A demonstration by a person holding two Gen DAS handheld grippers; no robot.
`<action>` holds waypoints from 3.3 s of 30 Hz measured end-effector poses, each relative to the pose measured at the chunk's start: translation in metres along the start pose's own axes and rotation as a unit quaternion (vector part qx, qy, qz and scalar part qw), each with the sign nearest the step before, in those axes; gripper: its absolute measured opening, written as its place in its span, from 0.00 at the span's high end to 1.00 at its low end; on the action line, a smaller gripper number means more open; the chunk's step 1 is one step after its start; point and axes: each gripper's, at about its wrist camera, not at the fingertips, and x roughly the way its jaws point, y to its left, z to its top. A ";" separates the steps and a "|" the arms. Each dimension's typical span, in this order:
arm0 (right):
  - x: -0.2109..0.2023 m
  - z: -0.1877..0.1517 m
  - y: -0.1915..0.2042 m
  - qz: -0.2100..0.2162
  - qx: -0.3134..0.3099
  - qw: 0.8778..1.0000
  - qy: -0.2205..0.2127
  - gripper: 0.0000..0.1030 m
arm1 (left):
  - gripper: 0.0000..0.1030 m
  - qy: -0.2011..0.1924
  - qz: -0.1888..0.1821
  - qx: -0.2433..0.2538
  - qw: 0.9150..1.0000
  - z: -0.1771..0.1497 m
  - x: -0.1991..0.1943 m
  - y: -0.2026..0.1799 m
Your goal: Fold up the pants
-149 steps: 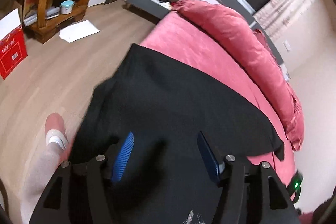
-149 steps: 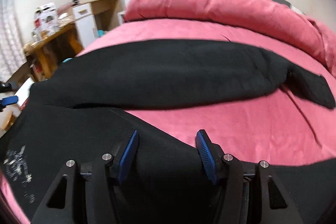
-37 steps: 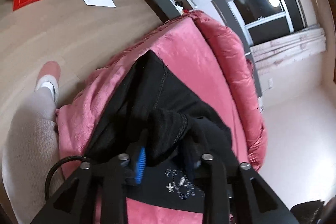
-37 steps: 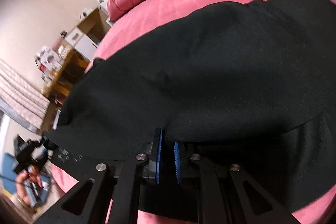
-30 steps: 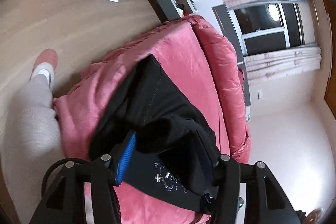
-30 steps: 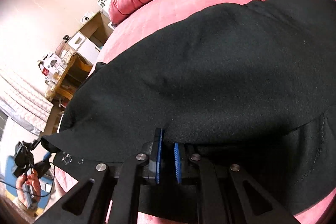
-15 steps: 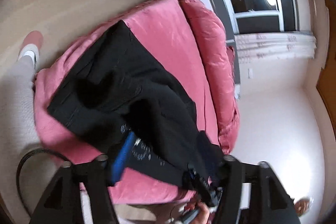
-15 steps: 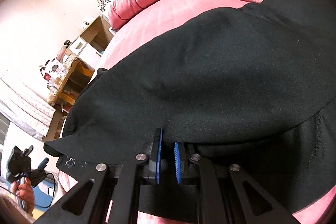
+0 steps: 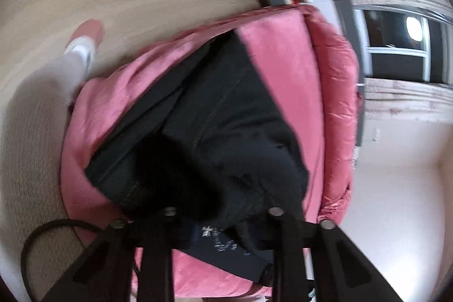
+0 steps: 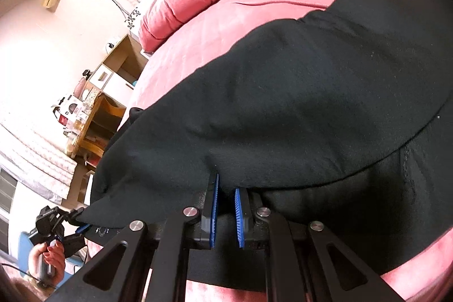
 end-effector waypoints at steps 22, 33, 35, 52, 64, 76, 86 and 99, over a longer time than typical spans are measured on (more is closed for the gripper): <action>-0.011 -0.010 0.010 0.056 -0.011 0.996 0.070 0.91 | 0.90 -0.039 0.074 0.189 0.978 -0.016 -0.041 -0.016; -0.002 -0.020 -0.028 0.041 0.070 0.990 0.114 0.80 | 0.80 -0.046 0.180 0.227 0.956 -0.025 -0.031 -0.012; -0.015 -0.017 -0.038 0.039 0.086 0.992 0.085 0.72 | 0.77 -0.084 0.192 0.223 0.952 -0.022 -0.044 -0.019; -0.101 0.054 -0.139 -0.083 0.133 0.983 -0.092 0.66 | 0.65 -0.057 0.124 0.345 0.929 -0.062 0.036 -0.098; -0.115 0.109 -0.217 -0.110 0.217 0.957 -0.160 0.79 | 0.65 -0.021 0.138 0.420 0.897 -0.108 0.107 -0.105; -0.184 0.082 -0.152 -0.149 0.098 0.964 -0.200 0.93 | 0.65 -0.022 0.091 0.397 0.913 -0.107 0.089 -0.097; -0.168 0.030 -0.234 -0.170 0.247 0.940 -0.162 0.93 | 0.66 -0.019 0.082 0.395 0.915 -0.106 0.084 -0.093; -0.113 0.005 -0.132 -0.020 0.188 0.981 -0.041 0.61 | 0.66 0.027 0.052 0.485 0.873 -0.146 0.100 -0.118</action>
